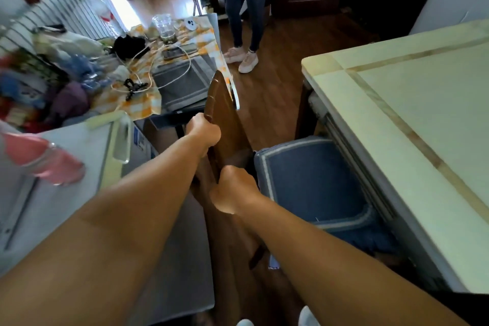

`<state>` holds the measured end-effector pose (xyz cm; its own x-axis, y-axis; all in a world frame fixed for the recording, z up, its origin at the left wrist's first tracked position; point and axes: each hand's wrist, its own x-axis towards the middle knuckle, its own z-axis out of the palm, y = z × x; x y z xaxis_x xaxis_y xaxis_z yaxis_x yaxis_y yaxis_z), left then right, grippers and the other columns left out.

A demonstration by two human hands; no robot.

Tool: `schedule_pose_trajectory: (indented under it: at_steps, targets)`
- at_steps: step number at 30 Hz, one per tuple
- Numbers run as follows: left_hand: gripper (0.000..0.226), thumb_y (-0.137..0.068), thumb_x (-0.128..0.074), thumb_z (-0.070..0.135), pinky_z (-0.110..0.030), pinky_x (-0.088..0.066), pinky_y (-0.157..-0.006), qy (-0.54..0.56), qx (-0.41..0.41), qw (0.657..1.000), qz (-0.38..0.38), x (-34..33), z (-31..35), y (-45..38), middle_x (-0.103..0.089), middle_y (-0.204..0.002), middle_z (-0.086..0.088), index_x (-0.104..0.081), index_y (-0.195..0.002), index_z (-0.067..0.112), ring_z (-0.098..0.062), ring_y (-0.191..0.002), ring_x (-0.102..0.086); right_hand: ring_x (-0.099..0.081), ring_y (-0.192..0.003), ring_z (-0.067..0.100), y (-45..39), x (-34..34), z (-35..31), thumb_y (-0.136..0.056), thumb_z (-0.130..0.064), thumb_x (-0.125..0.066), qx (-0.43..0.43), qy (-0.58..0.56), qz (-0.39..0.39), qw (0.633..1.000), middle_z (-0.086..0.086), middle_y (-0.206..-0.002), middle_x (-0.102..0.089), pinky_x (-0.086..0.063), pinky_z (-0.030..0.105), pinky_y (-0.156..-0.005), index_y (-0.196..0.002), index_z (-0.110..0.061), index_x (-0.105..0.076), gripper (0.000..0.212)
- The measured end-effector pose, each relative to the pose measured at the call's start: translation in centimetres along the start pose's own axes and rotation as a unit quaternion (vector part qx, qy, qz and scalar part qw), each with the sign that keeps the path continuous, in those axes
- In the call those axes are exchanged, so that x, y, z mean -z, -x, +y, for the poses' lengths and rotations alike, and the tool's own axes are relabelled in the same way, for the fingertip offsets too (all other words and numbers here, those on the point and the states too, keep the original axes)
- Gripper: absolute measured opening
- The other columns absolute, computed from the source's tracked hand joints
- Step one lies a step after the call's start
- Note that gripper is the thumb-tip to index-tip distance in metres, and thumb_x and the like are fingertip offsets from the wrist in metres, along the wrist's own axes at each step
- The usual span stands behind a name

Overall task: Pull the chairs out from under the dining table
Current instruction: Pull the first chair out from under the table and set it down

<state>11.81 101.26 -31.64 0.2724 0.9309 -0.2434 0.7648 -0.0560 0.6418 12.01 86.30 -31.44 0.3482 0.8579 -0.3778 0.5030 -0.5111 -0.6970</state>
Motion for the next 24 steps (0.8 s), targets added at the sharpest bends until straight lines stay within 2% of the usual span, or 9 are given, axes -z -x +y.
schedule_pose_trajectory:
  at_steps: [2,4,6,10,14,19,24]
  targets:
    - [0.027,-0.083,-0.051,0.004,-0.027,-0.04,-0.052,0.011,0.009,1.0,0.001,1.2,-1.3,-0.3,-0.058,-0.085,-0.005,-0.056,-0.107,0.016,-0.02,-0.072,-0.054,-0.054,-0.063,0.02,-0.3,-1.4,-1.1,-0.087,-0.023,-0.056,0.008,-0.015,-0.003,1.0,0.003,-0.073,-0.057,-0.036,0.027,-0.047,-0.081,-0.013,-0.057,0.011]
    - [0.031,-0.083,-0.052,0.005,-0.025,-0.036,-0.05,0.022,0.026,0.999,0.006,2.6,-2.9,-0.6,-0.056,-0.085,-0.004,-0.055,-0.112,0.016,-0.017,-0.068,-0.051,-0.054,-0.064,0.019,-0.5,-2.6,-2.2,-0.087,-0.024,-0.056,0.012,-0.021,-0.012,1.0,0.004,-0.078,-0.061,-0.039,0.028,-0.048,-0.089,-0.014,-0.06,0.011]
    - [0.032,-0.083,-0.052,0.006,-0.026,-0.036,-0.052,0.019,0.039,0.999,0.016,4.1,-4.3,-0.7,-0.057,-0.091,-0.005,-0.055,-0.113,0.016,-0.016,-0.069,-0.05,-0.055,-0.068,0.02,-0.7,-3.7,-3.2,-0.085,-0.024,-0.057,0.018,-0.015,-0.024,0.999,0.004,-0.08,-0.06,-0.042,0.029,-0.052,-0.087,-0.015,-0.058,0.009]
    - [0.037,-0.082,-0.052,0.006,-0.039,-0.053,-0.079,0.018,0.066,0.997,0.036,6.5,-6.6,-0.5,-0.062,-0.11,-0.012,-0.055,-0.118,0.015,-0.028,-0.096,-0.059,-0.059,-0.078,0.024,-0.9,-5.6,-5.1,-0.083,-0.028,-0.06,0.039,-0.008,-0.049,0.998,0.001,-0.075,-0.053,-0.046,0.032,-0.059,-0.07,-0.022,-0.045,0.021]
    - [0.041,-0.084,-0.052,0.005,-0.036,-0.05,-0.076,0.014,0.083,0.995,0.05,8.3,-8.6,-0.4,-0.061,-0.112,-0.013,-0.053,-0.123,0.015,-0.029,-0.099,-0.058,-0.058,-0.08,0.026,-1.0,-7.4,-6.5,-0.081,-0.032,-0.062,0.067,0.002,-0.063,0.996,0.001,-0.075,-0.052,-0.044,0.033,-0.063,-0.069,-0.021,-0.045,0.023]
    - [0.035,-0.084,-0.051,0.006,-0.033,-0.044,-0.07,0.006,0.085,0.994,0.063,9.3,-10.0,-0.3,-0.06,-0.105,-0.01,-0.055,-0.119,0.014,-0.026,-0.092,-0.054,-0.049,-0.062,0.016,-1.3,-9.1,-7.2,-0.081,-0.034,-0.062,0.078,0.005,-0.056,0.995,-0.002,-0.069,-0.05,-0.035,0.027,-0.048,-0.064,-0.024,-0.043,0.028]
    - [0.036,-0.084,-0.048,0.004,-0.034,-0.046,-0.072,-0.01,0.084,0.994,0.065,9.4,-9.5,0.4,-0.061,-0.11,-0.014,-0.054,-0.119,0.011,-0.029,-0.094,-0.056,-0.049,-0.06,0.015,-1.5,-9.3,-7.0,-0.079,-0.037,-0.062,0.069,-0.003,-0.051,0.996,-0.001,-0.069,-0.052,-0.034,0.028,-0.046,-0.065,-0.022,-0.046,0.026]
